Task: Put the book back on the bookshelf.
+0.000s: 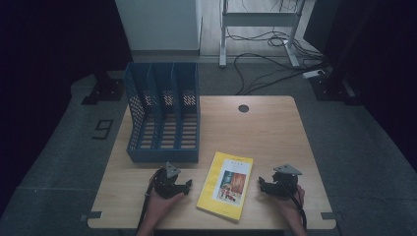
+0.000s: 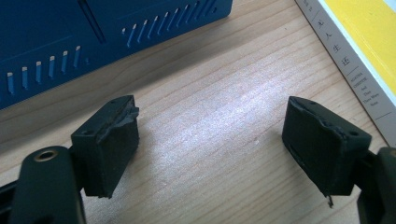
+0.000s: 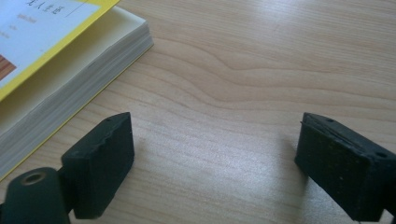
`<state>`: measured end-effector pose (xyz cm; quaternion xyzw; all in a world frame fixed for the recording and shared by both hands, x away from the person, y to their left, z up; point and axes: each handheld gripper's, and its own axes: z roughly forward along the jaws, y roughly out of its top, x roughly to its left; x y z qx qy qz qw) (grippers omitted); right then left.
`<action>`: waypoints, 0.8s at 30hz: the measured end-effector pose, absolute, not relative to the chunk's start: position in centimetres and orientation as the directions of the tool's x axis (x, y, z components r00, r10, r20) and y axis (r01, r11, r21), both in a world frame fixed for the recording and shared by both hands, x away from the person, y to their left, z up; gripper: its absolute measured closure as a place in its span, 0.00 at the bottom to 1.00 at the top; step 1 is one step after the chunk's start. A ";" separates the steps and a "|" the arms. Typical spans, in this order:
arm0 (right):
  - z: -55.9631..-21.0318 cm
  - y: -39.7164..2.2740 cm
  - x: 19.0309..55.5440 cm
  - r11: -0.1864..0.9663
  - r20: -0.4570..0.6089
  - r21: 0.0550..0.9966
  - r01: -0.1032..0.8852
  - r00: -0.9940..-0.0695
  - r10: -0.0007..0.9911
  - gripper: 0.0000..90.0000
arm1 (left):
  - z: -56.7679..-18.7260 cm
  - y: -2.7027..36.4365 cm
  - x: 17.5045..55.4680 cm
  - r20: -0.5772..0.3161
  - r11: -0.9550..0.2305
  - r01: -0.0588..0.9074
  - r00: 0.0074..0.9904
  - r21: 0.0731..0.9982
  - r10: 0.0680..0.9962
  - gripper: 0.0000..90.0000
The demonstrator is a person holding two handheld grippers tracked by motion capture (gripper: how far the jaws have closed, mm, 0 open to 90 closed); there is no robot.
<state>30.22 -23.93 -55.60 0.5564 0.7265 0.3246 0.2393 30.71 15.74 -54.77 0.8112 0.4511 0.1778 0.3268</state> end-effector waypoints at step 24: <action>-55.6 -23.8 30.7 0.169 0.012 0.738 0.653 -0.264 0.964 0.14 | -54.8 15.7 30.8 -0.007 -0.370 0.620 0.518 0.692 0.855 0.22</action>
